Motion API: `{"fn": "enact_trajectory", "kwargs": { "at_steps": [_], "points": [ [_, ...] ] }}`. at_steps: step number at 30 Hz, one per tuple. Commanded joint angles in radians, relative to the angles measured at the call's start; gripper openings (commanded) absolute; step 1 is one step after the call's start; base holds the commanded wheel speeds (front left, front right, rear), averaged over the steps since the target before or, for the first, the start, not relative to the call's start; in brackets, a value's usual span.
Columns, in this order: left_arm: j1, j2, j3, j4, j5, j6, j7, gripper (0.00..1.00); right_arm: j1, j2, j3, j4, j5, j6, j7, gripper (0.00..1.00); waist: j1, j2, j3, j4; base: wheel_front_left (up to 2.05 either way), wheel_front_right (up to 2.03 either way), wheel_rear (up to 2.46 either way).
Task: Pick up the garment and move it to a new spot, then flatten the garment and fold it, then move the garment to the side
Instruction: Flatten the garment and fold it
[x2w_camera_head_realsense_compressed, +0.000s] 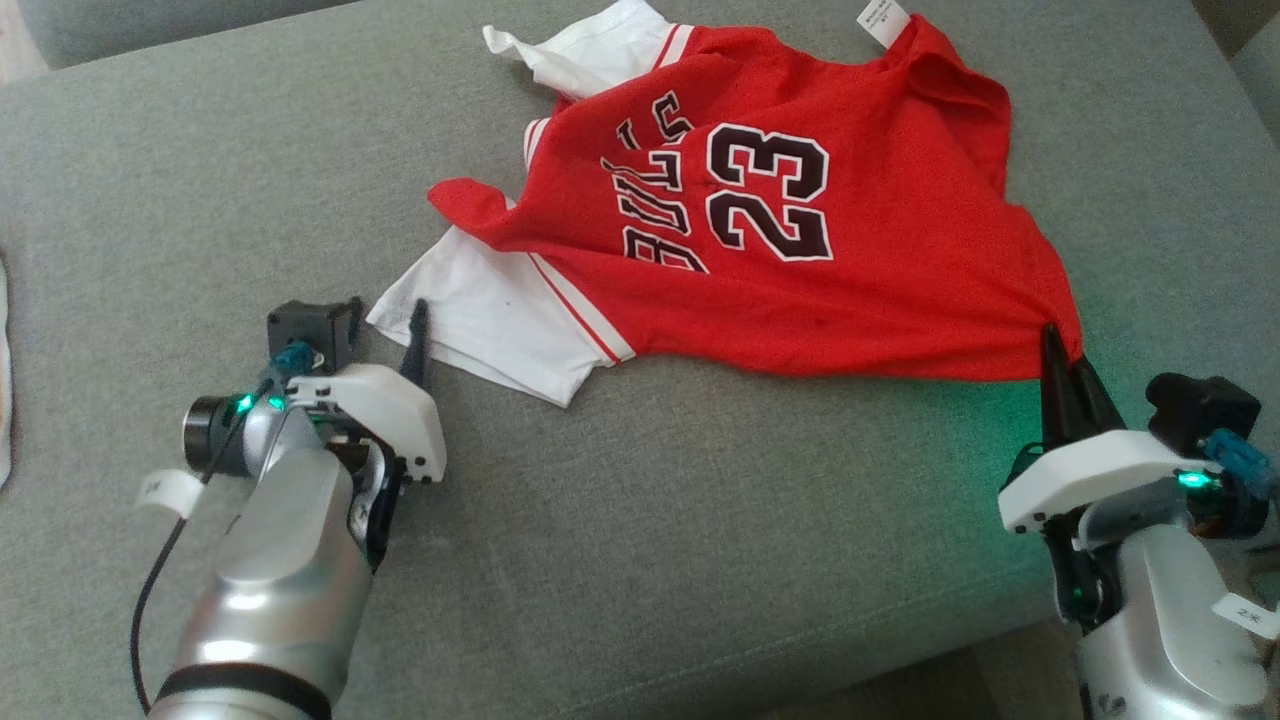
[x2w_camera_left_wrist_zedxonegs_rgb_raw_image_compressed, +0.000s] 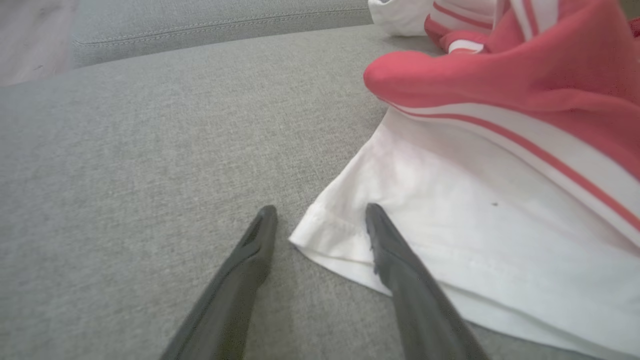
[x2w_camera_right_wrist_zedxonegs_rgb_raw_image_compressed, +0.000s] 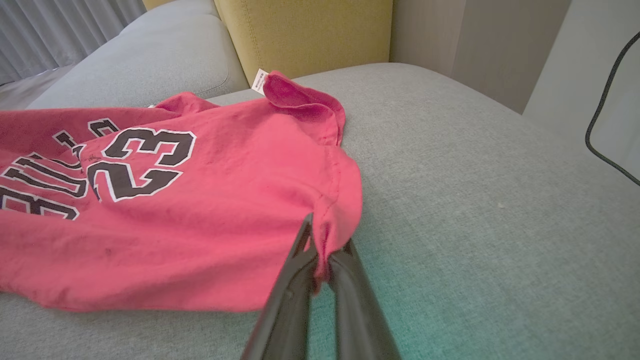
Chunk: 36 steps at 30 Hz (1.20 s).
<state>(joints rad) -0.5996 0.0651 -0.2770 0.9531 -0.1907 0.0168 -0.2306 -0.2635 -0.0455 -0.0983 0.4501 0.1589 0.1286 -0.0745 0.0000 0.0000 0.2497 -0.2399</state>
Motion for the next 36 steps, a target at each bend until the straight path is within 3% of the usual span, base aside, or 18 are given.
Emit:
{"fn": "enact_trajectory", "kwargs": {
  "at_steps": [1, 2, 11, 14, 20, 28, 36],
  "points": [
    [-0.043, 0.020, 0.021, -0.007, -0.012, -0.011, -0.010, 0.17, -0.013, -0.005, 0.028, -0.030, 0.010, 0.002, -0.005, 0.00, 0.0000, 0.0000, 0.001, 0.000, 0.00, 0.00, 0.00],
    [-0.046, 0.017, 0.020, -0.007, -0.017, -0.018, -0.012, 0.00, -0.013, -0.005, 0.029, -0.029, 0.010, 0.002, -0.006, 0.00, 0.0000, 0.0000, 0.001, 0.001, 0.00, 0.00, 0.00],
    [-0.022, -0.003, 0.057, -0.091, -0.123, -0.101, -0.029, 0.00, -0.040, -0.005, 0.064, -0.069, -0.033, 0.002, 0.011, 0.00, 0.0000, 0.0000, -0.053, 0.041, 0.00, 0.00, 0.00],
    [0.004, -0.009, 0.077, -0.173, -0.214, -0.134, -0.030, 0.00, -0.061, -0.005, 0.070, -0.099, -0.064, 0.002, 0.043, 0.00, 0.0000, 0.0000, -0.085, 0.068, 0.00, 0.00, 0.00],
    [0.041, -0.013, 0.111, -0.374, -0.398, -0.146, -0.029, 0.00, -0.144, -0.061, 0.144, -0.171, -0.017, 0.002, 0.129, 0.00, 0.0000, 0.0000, -0.152, 0.127, 0.00, 0.00, 0.00],
    [0.022, 0.056, 0.135, -0.694, -0.527, -0.139, 0.068, 0.00, -0.317, -0.187, 0.241, -0.211, 0.114, 0.002, 0.207, 0.00, 0.0000, 0.0000, -0.250, 0.184, 0.00, 0.00, 0.00],
    [0.027, 0.091, 0.197, -1.031, -0.567, -0.027, 0.181, 0.00, -0.410, -0.264, 0.248, -0.308, 0.209, 0.002, 0.290, 0.00, 0.0000, 0.0000, -0.300, 0.200, 0.00, 0.00, 0.00]
  ]
}}
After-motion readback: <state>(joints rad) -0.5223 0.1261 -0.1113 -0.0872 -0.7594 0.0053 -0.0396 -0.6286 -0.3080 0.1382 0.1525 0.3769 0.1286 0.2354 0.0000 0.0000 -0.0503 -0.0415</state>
